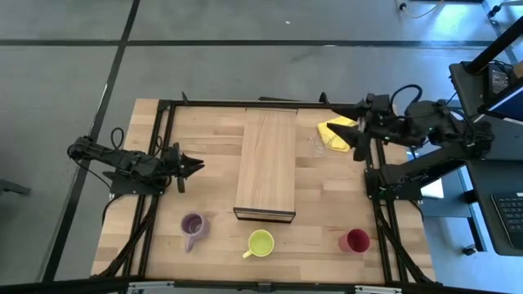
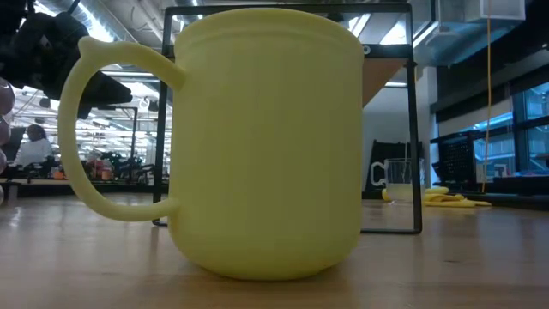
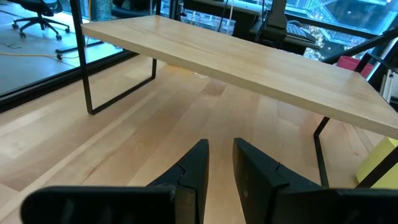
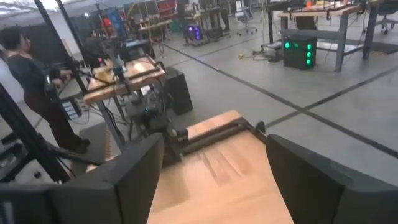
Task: Stack small to large cups/mugs on shelf
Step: Put the transparent mug on the shelf
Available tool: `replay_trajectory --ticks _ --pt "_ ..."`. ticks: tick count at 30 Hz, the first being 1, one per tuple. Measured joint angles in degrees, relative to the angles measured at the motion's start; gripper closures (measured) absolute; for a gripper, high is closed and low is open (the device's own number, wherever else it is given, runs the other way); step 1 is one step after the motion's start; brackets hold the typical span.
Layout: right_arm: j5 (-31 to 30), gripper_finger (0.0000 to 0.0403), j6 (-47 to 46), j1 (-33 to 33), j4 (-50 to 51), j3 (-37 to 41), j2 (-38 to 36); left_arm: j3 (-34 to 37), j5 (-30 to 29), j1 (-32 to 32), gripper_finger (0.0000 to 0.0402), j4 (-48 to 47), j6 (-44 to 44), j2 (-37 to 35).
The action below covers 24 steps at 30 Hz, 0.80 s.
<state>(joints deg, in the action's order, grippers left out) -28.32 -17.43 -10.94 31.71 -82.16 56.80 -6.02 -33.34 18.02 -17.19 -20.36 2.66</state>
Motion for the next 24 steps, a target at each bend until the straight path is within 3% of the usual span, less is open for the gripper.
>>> replay_trajectory --ticks 12,14,16,19,21,24 --pt "3.1 0.0116 2.7 0.0 -6.1 -4.4 5.9 0.0 0.0 0.0 0.0334 0.0 0.0 0.0" --pt "-1.4 0.0116 3.3 0.0 -1.6 -4.4 6.4 0.0 0.0 0.0 0.0334 0.0 0.0 0.0" --pt "-9.7 0.0116 0.7 0.2 4.8 -4.4 6.8 0.0 0.0 0.0 0.0334 0.0 0.0 0.0" --pt "-22.1 0.0116 -9.2 2.0 15.6 -4.3 6.4 0.0 0.0 0.0 0.0334 0.0 0.0 0.0" --pt "-26.8 0.0116 -12.8 2.6 22.0 -4.3 5.6 0.0 0.0 0.0 0.0334 0.0 0.0 0.0" --pt "-27.7 0.0116 -17.2 2.6 25.4 -4.3 4.8 0.0 0.0 0.0 0.0334 0.0 0.0 0.0"
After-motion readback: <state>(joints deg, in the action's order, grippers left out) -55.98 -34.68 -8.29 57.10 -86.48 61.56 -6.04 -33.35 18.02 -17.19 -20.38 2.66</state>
